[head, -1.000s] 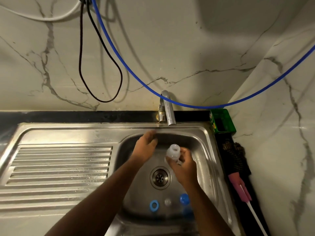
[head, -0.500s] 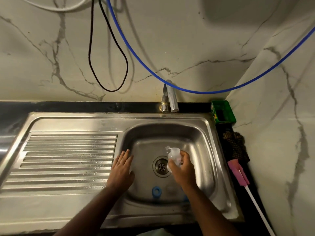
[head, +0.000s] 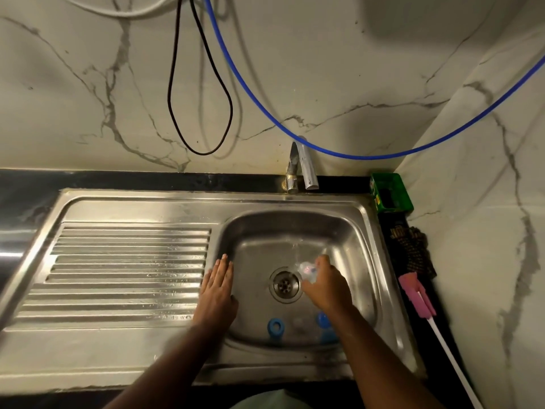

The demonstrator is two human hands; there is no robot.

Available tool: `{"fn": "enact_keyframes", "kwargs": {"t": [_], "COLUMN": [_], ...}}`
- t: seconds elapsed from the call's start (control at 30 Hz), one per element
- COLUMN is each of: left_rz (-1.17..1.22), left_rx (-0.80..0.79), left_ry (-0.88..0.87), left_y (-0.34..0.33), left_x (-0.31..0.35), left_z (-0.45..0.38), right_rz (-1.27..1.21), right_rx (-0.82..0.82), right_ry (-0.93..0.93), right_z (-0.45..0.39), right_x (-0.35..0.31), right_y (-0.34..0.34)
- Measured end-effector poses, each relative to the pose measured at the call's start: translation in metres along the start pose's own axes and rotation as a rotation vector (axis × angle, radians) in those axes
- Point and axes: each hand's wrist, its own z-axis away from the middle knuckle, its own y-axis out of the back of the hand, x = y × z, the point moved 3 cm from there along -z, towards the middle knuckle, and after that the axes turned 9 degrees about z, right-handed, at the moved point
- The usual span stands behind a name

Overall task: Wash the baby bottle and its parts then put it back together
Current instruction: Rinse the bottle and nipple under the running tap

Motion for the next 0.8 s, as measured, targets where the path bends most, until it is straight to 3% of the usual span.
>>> {"fn": "enact_keyframes", "kwargs": {"t": [0.1, 0.2, 0.23, 0.37, 0.43, 0.53, 0.57, 0.8], "left_rz": [0.006, 0.019, 0.027, 0.014, -0.002, -0.016, -0.016, -0.05], "left_rx": [-0.001, 0.014, 0.02, 0.023, 0.026, 0.044, 0.054, 0.071], "left_ry": [0.003, 0.007, 0.005, 0.013, 0.009, -0.028, -0.038, -0.033], "left_y": [0.0, 0.002, 0.003, 0.002, 0.001, 0.001, 0.0, -0.003], "left_x": [-0.001, 0.003, 0.003, 0.003, 0.003, 0.001, 0.0, 0.002], "left_z": [-0.001, -0.002, -0.002, -0.001, -0.001, -0.002, -0.002, -0.002], "right_rz": [-0.087, -0.015, -0.013, -0.099, -0.091, 0.007, -0.017, 0.011], "right_rx": [0.151, -0.008, 0.025, 0.406, 0.324, 0.006, 0.021, 0.614], "right_ry": [0.046, -0.005, 0.013, 0.229, 0.205, 0.105, 0.12, 0.312], "right_z": [0.006, 0.008, 0.008, 0.009, 0.011, 0.012, 0.01, 0.027], "right_x": [-0.007, -0.003, -0.002, -0.011, -0.012, -0.004, -0.004, -0.056], "right_y": [-0.004, -0.019, -0.017, 0.007, 0.001, -0.014, -0.005, 0.162]}}
